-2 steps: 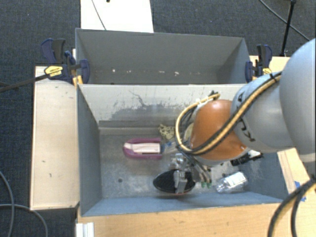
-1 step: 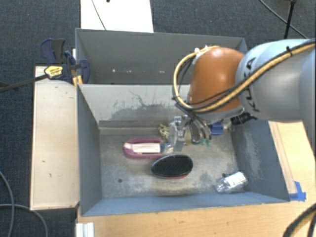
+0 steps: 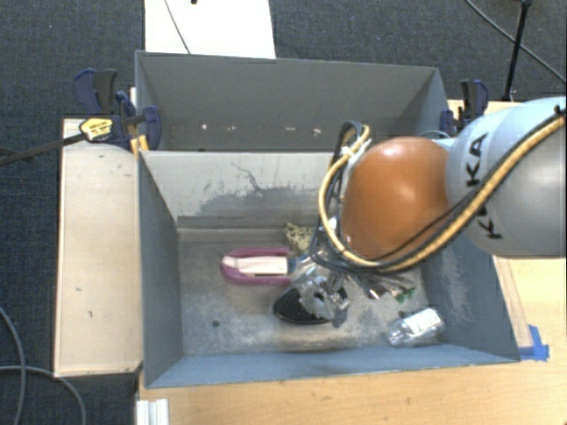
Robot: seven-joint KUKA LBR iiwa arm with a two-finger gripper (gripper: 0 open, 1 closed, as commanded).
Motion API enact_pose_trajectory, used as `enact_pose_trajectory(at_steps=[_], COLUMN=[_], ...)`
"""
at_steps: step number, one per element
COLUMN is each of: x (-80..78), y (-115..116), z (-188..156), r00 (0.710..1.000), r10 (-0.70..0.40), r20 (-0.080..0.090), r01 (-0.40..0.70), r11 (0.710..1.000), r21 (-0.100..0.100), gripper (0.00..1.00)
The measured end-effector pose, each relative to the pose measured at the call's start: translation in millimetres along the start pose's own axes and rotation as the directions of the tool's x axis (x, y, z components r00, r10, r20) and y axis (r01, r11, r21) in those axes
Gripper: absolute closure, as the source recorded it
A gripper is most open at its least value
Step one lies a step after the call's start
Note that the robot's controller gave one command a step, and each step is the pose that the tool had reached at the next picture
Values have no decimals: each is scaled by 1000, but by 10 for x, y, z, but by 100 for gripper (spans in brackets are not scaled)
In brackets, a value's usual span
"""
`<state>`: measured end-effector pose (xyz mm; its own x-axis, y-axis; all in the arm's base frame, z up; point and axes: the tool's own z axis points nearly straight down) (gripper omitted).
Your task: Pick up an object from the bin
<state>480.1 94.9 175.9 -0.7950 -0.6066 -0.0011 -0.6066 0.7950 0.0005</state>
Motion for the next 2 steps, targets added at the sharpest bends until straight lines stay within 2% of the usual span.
enact_pose_trajectory(at_steps=[1, 2], x=[-2, 172], y=[-6, -371], z=[2, 705], r00=[1000, 1000], r10=[4, -16], r20=[0, -4], r01=[-4, 16], r11=[1000, 1000], r21=[0, -1], gripper=[0, 0])
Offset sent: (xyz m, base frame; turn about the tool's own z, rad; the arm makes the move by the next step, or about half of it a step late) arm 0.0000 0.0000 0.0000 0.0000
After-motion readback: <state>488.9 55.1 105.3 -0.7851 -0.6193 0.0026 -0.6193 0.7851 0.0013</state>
